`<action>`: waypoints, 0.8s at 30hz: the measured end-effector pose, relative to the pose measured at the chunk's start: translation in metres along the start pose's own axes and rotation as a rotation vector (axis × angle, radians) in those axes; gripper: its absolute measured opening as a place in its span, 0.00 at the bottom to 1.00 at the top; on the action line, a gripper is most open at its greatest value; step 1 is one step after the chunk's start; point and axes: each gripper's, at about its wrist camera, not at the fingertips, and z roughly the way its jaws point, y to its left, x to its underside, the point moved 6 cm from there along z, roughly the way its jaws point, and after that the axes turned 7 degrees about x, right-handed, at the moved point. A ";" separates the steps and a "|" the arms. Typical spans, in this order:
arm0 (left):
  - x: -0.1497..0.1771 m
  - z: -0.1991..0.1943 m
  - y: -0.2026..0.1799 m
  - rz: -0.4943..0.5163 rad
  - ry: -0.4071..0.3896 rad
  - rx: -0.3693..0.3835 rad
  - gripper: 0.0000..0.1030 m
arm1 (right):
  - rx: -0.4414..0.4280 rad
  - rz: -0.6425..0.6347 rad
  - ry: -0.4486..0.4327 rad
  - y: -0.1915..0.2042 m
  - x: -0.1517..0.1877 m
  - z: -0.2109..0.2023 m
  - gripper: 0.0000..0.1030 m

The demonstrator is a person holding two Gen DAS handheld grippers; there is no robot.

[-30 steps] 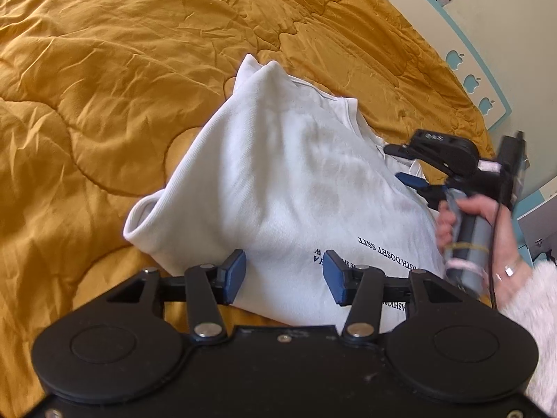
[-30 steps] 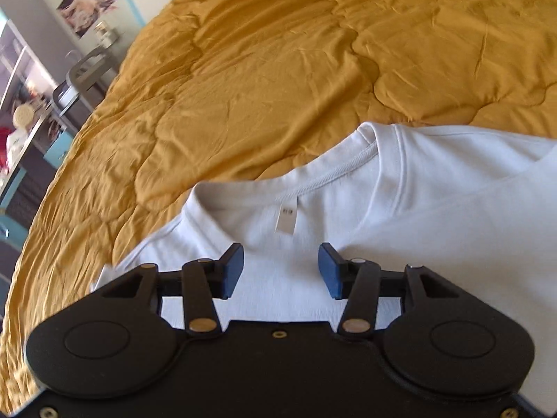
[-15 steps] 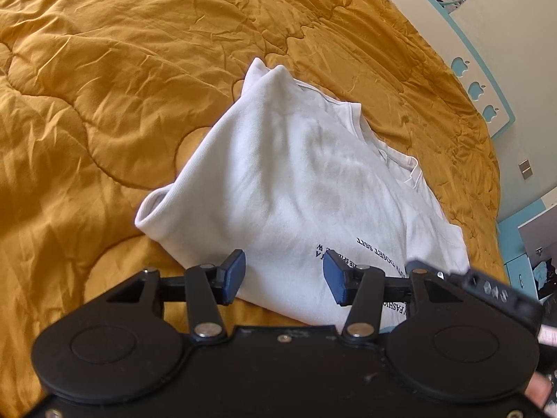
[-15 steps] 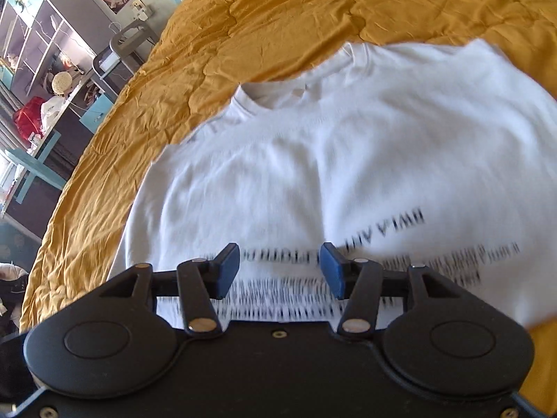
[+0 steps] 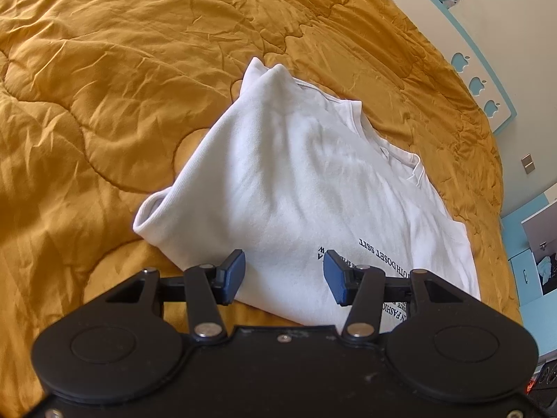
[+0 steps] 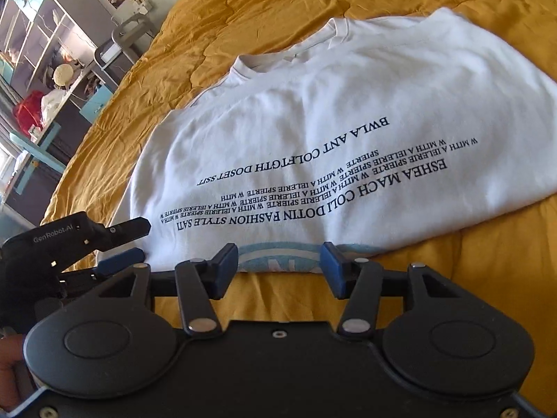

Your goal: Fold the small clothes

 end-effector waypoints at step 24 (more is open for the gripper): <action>-0.052 -0.092 0.061 -0.187 -0.349 -0.083 0.51 | 0.042 -1.210 -0.358 0.218 0.067 0.059 0.39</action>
